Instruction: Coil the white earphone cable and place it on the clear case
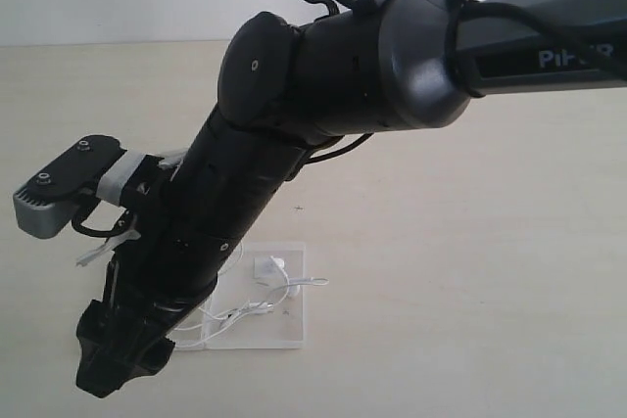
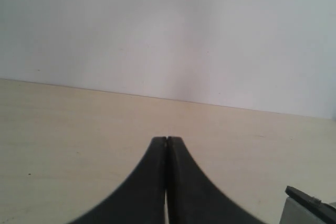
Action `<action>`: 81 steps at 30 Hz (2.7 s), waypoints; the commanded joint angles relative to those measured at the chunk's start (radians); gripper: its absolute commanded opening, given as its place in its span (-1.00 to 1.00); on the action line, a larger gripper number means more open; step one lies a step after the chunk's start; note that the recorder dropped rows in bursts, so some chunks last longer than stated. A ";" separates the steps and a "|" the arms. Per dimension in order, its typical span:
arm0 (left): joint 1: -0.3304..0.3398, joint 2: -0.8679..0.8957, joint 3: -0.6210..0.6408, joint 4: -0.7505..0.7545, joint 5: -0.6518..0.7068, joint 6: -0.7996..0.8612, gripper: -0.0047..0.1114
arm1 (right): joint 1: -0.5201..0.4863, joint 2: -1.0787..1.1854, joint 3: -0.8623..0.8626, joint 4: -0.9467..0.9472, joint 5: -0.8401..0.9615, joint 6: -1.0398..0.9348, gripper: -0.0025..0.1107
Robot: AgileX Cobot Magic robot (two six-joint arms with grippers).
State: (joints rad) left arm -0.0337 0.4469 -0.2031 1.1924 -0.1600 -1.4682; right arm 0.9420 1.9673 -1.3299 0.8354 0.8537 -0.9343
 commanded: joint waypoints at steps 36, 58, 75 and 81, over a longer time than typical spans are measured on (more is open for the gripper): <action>-0.007 -0.004 0.005 0.003 0.000 -0.002 -0.92 | 0.001 -0.012 -0.003 -0.105 -0.068 0.069 0.12; -0.007 -0.004 0.005 0.003 0.000 -0.002 -0.92 | 0.001 0.017 -0.003 -0.216 -0.086 0.174 0.12; -0.007 -0.004 0.005 0.003 0.000 -0.002 -0.92 | 0.001 0.039 -0.003 -0.229 -0.146 0.232 0.12; -0.007 -0.004 0.005 0.003 0.000 -0.002 -0.92 | 0.001 0.039 -0.003 -0.204 -0.169 0.248 0.12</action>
State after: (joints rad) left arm -0.0337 0.4469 -0.2031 1.1924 -0.1600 -1.4682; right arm 0.9420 2.0121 -1.3299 0.6246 0.6901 -0.6884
